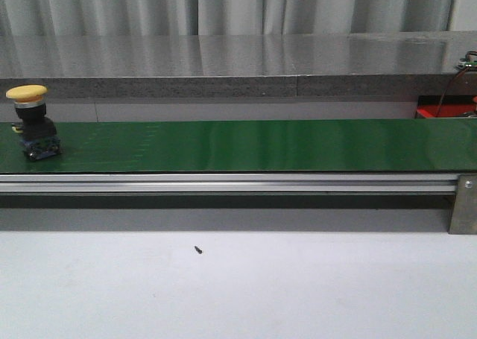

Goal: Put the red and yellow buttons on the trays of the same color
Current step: 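Lower the left gripper onto a red button and close it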

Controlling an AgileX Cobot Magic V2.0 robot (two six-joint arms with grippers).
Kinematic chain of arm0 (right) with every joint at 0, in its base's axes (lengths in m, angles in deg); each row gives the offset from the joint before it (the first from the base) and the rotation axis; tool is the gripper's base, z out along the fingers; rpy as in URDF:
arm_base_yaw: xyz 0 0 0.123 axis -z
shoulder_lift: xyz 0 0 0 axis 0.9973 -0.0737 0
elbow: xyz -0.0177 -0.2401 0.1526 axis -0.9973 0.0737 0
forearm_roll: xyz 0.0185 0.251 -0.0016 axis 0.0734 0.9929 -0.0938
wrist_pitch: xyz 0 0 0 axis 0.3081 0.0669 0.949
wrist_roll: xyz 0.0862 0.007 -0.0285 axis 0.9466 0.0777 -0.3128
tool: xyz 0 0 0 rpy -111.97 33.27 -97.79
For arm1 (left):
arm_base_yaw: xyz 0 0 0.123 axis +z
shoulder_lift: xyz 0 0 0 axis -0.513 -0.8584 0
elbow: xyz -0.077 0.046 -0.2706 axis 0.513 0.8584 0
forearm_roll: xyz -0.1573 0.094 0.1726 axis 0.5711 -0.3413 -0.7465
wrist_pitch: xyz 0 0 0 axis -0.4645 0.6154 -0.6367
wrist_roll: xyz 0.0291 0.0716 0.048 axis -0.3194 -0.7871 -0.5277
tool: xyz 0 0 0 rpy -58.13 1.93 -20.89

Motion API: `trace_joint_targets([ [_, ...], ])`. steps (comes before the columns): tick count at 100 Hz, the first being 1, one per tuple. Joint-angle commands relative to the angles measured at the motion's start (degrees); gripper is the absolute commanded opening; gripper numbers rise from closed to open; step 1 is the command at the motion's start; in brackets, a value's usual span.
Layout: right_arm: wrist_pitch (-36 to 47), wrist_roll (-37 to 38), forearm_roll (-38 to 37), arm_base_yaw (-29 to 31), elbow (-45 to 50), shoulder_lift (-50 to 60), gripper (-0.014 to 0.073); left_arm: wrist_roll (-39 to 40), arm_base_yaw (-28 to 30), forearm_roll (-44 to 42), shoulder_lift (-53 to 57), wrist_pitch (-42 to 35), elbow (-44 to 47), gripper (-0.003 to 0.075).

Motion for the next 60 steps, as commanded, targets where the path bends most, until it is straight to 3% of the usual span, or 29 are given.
trace_joint_targets([
  [1,3.2,-0.2,0.0,0.0,-1.5,0.3,-0.0069,1.4,0.0,-0.8,2.6,-1.9,-1.9,0.0487],
  [37,3.2,-0.2,0.0,0.0,-1.5,0.3,-0.0069,2.1,0.0,-1.8,1.5,-2.3,-1.9,0.0481],
  [60,3.2,-0.2,0.0,0.0,-1.5,0.3,-0.0069,5.9,0.1,-6.4,1.4,-2.4,-1.9,0.0438],
])
